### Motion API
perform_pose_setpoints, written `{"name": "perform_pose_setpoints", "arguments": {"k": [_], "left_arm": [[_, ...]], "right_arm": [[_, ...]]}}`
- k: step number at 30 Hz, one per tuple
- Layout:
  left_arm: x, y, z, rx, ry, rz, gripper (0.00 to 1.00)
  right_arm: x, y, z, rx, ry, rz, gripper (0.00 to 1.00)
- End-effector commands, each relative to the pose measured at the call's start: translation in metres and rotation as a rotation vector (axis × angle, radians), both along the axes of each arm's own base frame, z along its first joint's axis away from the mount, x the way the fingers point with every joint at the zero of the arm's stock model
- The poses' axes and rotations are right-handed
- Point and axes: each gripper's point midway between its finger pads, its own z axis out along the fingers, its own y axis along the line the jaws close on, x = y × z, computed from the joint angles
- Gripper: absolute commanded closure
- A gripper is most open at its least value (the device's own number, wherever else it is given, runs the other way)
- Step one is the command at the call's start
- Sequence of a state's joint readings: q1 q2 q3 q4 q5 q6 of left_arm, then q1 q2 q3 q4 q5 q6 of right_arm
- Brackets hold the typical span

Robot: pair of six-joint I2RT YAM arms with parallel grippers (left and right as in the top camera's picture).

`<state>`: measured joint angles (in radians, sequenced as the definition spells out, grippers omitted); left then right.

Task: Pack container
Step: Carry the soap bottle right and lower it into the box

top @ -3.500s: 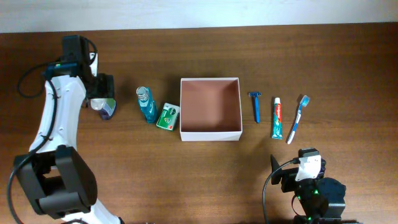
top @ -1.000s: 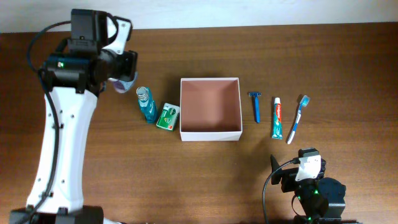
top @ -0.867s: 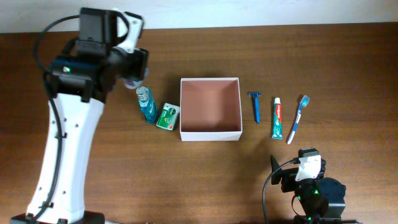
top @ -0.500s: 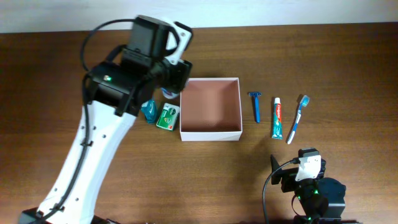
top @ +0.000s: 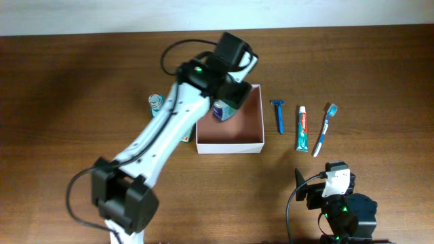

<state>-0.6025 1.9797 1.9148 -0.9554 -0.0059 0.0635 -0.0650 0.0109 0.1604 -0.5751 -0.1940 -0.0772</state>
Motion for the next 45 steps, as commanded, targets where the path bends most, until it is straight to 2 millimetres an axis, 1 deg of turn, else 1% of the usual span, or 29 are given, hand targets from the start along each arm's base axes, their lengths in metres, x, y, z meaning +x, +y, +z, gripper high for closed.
{"name": "perform_pose_setpoints", "arguments": {"k": [1,5,8,11,14,16,17,18,20,21,24,25,26,32,35,37,39,43,45], "left_arm": [[0.005,-0.017,0.001,-0.021,-0.031,-0.041,0.99],[0.012,-0.032,-0.013,-0.051,-0.026,-0.065,0.99],[0.016,-0.043,-0.014,-0.093,-0.033,-0.086,0.99],[0.022,-0.048,-0.014,-0.106,-0.055,-0.086,1.0],[0.024,-0.049,-0.016,-0.108,-0.058,-0.086,0.99],[0.025,-0.05,-0.02,-0.106,-0.054,-0.086,0.91],[0.025,-0.05,-0.024,-0.102,-0.047,-0.086,0.68],[0.025,-0.05,-0.027,-0.098,-0.042,-0.086,0.5],[0.025,-0.05,-0.034,-0.09,-0.029,-0.085,0.37],[0.025,-0.05,-0.037,-0.085,-0.023,-0.085,0.32],[0.027,-0.051,-0.037,-0.088,-0.029,-0.085,0.22],[0.027,-0.051,-0.036,-0.091,-0.032,-0.085,0.13],[0.028,-0.051,-0.036,-0.092,-0.034,-0.085,0.02],[0.027,-0.048,-0.036,-0.075,-0.028,-0.077,0.02],[0.026,-0.042,-0.03,-0.048,-0.029,-0.062,0.03],[0.026,-0.034,-0.019,-0.018,-0.033,-0.043,0.02],[0.026,-0.023,-0.004,0.018,-0.038,-0.019,0.02],[0.024,0.0,0.034,0.049,-0.045,0.021,0.01],[0.023,0.015,0.054,0.052,-0.049,0.047,0.01]], "right_arm": [[0.0,0.0,-0.001,0.01,0.0,-0.003,0.01],[0.0,0.0,-0.001,0.01,0.0,-0.003,0.01],[0.0,0.0,-0.001,0.01,0.0,-0.003,0.01],[0.0,0.0,-0.001,0.01,0.0,-0.003,0.01],[0.0,0.0,-0.001,0.01,0.0,-0.003,0.01],[0.0,0.0,-0.001,0.01,0.0,-0.003,0.01],[0.0,0.0,-0.001,0.01,0.0,-0.003,0.01],[0.0,0.0,-0.001,0.01,0.0,-0.003,0.01],[0.0,0.0,-0.001,0.01,0.0,-0.003,0.01],[0.0,0.0,-0.001,0.01,0.0,-0.003,0.01],[0.0,0.0,-0.001,0.01,0.0,-0.003,0.01],[0.0,0.0,-0.001,0.01,0.0,-0.003,0.01],[0.0,0.0,-0.001,0.01,-0.001,-0.003,0.01],[0.0,0.0,-0.001,0.01,0.0,-0.003,0.01],[0.0,0.0,-0.001,0.01,0.0,-0.003,0.01],[0.0,0.0,-0.001,0.01,0.0,-0.003,0.01],[0.0,0.0,-0.001,0.01,0.0,-0.003,0.01],[0.0,0.0,-0.001,0.01,0.0,-0.003,0.01],[0.0,0.0,-0.001,0.01,0.0,-0.003,0.01]]}}
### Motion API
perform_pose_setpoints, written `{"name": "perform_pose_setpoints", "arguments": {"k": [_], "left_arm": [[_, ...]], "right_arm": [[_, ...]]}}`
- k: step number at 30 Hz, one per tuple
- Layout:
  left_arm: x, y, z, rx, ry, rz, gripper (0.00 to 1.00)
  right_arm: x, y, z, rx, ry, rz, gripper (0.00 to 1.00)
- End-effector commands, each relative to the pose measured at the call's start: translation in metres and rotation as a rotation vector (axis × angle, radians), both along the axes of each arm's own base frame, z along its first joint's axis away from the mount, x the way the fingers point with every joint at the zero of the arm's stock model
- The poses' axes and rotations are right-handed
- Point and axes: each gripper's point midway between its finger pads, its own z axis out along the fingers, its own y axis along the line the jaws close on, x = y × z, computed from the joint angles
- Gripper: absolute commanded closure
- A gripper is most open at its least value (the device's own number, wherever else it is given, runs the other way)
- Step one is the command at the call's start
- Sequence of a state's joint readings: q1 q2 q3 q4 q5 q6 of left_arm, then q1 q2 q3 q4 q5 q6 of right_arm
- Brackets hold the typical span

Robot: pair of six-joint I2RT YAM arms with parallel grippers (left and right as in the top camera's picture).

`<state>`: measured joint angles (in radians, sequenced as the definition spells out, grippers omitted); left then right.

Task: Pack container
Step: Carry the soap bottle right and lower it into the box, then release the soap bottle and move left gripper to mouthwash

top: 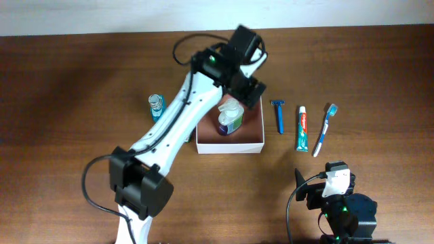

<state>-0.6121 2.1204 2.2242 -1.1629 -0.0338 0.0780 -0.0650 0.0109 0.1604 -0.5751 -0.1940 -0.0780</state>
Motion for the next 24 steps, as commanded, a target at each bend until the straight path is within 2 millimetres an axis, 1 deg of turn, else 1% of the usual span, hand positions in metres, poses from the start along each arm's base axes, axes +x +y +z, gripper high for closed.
{"name": "perform_pose_setpoints", "arguments": {"k": [1,2,3,5,7,8,10,11,13,15,16,17,18,21,24], "left_arm": [[0.012,0.032,0.043,0.005,-0.064,0.068,0.01],[0.013,0.04,0.049,0.007,-0.062,0.083,0.01],[0.013,0.06,0.058,0.016,-0.051,0.116,0.01],[0.014,0.088,0.061,0.035,-0.026,0.203,0.01],[0.013,0.124,0.057,0.074,0.019,0.302,0.01],[0.009,0.155,0.05,0.098,0.077,0.376,0.01],[0.007,0.184,0.043,0.084,0.139,0.477,0.01],[0.007,0.195,0.04,0.063,0.169,0.505,0.01],[0.006,0.21,0.034,0.016,0.226,0.538,0.01],[0.005,0.22,0.026,-0.02,0.271,0.559,0.08],[0.004,0.222,0.023,-0.036,0.291,0.564,0.11],[0.003,0.223,0.019,-0.047,0.311,0.569,0.16],[0.002,0.225,0.015,-0.046,0.325,0.572,0.18],[-0.005,0.226,-0.002,-0.022,0.381,0.577,0.2],[-0.01,0.222,-0.023,0.003,0.43,0.57,0.21]], "right_arm": [[0.0,0.0,-0.001,0.011,0.0,-0.003,0.01],[0.0,0.0,-0.001,0.011,0.0,-0.003,0.01],[0.0,0.0,-0.001,0.011,0.0,-0.003,0.01],[0.0,0.0,-0.001,0.011,0.0,-0.003,0.01],[0.0,0.0,-0.001,0.011,-0.001,-0.003,0.01],[0.0,0.0,-0.001,0.011,0.0,-0.003,0.01],[0.0,0.0,-0.001,0.011,0.0,-0.003,0.01],[0.0,0.0,-0.001,0.011,0.0,-0.003,0.01],[0.0,0.0,-0.001,0.011,0.0,-0.003,0.01],[0.0,0.0,-0.001,0.011,0.0,-0.003,0.01],[0.0,0.0,-0.001,0.011,0.0,-0.003,0.01],[0.0,0.0,-0.001,0.011,0.0,-0.003,0.01],[0.0,0.0,-0.001,0.011,0.0,-0.003,0.01],[0.0,0.0,-0.001,0.011,0.0,-0.003,0.01],[0.0,0.0,-0.001,0.011,0.0,-0.003,0.01]]}}
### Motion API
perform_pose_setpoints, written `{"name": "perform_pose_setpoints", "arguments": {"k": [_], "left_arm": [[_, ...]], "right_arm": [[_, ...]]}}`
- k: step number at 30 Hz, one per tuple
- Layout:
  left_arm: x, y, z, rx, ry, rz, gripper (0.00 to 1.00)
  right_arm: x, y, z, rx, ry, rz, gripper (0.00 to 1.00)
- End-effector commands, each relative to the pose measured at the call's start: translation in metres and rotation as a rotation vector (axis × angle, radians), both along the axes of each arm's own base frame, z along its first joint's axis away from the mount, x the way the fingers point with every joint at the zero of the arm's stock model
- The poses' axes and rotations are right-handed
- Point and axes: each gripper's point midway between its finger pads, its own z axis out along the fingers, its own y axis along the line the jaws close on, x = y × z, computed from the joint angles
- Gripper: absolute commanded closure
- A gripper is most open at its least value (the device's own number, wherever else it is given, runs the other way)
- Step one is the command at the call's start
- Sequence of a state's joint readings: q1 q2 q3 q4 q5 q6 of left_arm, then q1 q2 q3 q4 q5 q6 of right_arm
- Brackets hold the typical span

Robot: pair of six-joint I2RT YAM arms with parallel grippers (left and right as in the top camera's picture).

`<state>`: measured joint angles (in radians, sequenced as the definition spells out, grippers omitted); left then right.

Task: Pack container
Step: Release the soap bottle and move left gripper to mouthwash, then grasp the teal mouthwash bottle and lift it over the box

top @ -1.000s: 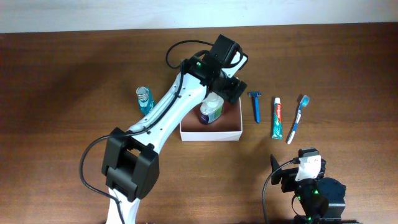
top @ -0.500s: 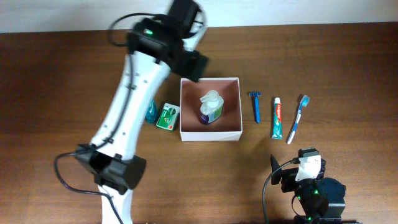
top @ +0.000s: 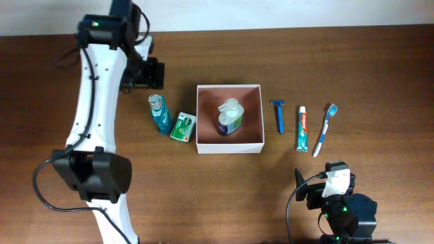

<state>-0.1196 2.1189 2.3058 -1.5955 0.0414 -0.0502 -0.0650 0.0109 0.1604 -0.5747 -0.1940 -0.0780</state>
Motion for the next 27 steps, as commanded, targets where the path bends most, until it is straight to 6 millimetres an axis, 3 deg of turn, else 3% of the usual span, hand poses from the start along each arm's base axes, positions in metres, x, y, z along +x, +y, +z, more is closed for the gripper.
{"name": "perform_pose_setpoints", "arguments": {"k": [1,5,8,11,14,17,18,21,24,27], "left_arm": [[-0.009,-0.013,-0.03,-0.032,0.077,0.005,0.21],[-0.014,-0.014,-0.064,-0.032,0.132,0.053,0.21],[-0.019,-0.013,-0.086,-0.029,0.162,0.066,0.3],[-0.021,-0.013,-0.096,-0.027,0.176,0.069,0.45],[-0.019,-0.013,-0.097,-0.028,0.167,0.068,0.5],[-0.018,-0.014,-0.096,-0.029,0.162,0.067,0.66],[-0.019,-0.015,-0.096,-0.028,0.163,0.064,0.79],[-0.017,-0.019,-0.092,-0.029,0.151,0.053,0.9],[-0.015,-0.032,-0.067,-0.034,0.115,0.024,0.99],[-0.012,-0.045,-0.03,-0.048,0.043,-0.01,0.99]], "right_arm": [[0.0,0.0,-0.002,0.011,0.001,-0.003,0.01],[0.0,0.0,-0.001,0.011,0.0,-0.003,0.01],[0.0,0.0,-0.002,0.011,0.001,-0.003,0.01],[0.0,0.0,-0.002,0.011,0.001,-0.003,0.01],[0.0,0.0,-0.002,0.011,0.001,-0.003,0.01],[0.0,0.0,-0.001,0.011,0.0,-0.003,0.01],[0.0,0.0,-0.001,0.011,0.0,-0.003,0.01],[0.0,0.0,-0.001,0.011,0.0,-0.003,0.01],[0.0,0.0,-0.001,0.011,0.0,-0.003,0.01],[0.0,0.0,-0.002,0.011,0.001,-0.003,0.01]]}}
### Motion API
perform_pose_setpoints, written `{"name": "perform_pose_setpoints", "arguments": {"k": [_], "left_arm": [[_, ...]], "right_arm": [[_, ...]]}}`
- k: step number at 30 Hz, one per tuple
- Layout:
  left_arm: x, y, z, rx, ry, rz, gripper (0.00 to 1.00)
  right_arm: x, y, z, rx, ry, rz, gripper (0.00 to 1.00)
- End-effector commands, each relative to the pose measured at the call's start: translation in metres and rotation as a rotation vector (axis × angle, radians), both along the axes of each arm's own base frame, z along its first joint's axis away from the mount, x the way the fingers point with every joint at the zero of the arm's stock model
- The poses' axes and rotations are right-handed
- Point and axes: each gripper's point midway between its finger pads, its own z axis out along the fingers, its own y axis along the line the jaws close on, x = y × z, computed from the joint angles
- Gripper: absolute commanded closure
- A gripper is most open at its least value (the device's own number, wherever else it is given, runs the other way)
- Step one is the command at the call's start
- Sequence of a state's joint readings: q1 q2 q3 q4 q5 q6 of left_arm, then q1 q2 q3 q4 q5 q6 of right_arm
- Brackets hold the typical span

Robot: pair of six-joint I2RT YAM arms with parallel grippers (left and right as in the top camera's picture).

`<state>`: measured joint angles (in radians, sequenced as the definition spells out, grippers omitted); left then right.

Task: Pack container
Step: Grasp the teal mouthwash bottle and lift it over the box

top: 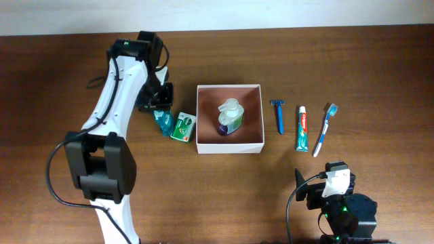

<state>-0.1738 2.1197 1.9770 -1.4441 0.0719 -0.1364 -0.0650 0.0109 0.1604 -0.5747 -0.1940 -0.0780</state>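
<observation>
The container (229, 146) is a white box with a brown inside, at the table's middle. A clear soap pump bottle (230, 117) lies in it. Left of the box stands a teal bottle (163, 125), with a small green packet (183, 127) beside it. My left gripper (157, 103) hangs over the teal bottle's top and looks open, with its fingers spread around the cap. The cap itself is hidden under the gripper. My right arm (337, 196) sits folded at the front right, and its fingers do not show clearly.
Right of the box lie a blue razor (278, 116), a toothpaste tube (302, 128) and a blue toothbrush (324, 129), side by side. The left arm's links (115, 102) run along the table's left half.
My left gripper has moved from the back left of the table, behind the teal bottle, forward and right to just over that bottle's top. Nothing else has moved.
First my left gripper held the soap bottle over the box. Then the bottle lay in the box with the gripper apart at its far right corner. After that the arm was at the back left, and now its gripper is over the teal bottle.
</observation>
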Motion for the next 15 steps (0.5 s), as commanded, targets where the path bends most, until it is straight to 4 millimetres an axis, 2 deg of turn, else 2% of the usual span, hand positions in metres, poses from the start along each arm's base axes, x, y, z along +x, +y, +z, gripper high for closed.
{"name": "perform_pose_setpoints", "arguments": {"k": [1,3,7,10,15], "left_arm": [[0.015,-0.025,0.064,-0.045,-0.169,-0.049,0.99],[0.016,-0.039,0.093,-0.062,-0.247,-0.099,0.99],[0.013,-0.069,0.131,-0.096,-0.364,-0.167,0.99],[0.009,-0.089,0.134,-0.109,-0.379,-0.212,0.99],[0.009,-0.102,0.117,-0.105,-0.34,-0.238,1.0]], "right_arm": [[0.0,0.0,-0.001,0.011,0.0,-0.003,0.01],[0.0,0.0,-0.001,0.011,0.0,-0.003,0.01],[0.0,0.0,-0.002,0.011,0.001,-0.003,0.01],[0.0,0.0,-0.002,0.011,0.001,-0.003,0.01],[0.0,0.0,-0.002,0.011,0.001,-0.003,0.01]]}}
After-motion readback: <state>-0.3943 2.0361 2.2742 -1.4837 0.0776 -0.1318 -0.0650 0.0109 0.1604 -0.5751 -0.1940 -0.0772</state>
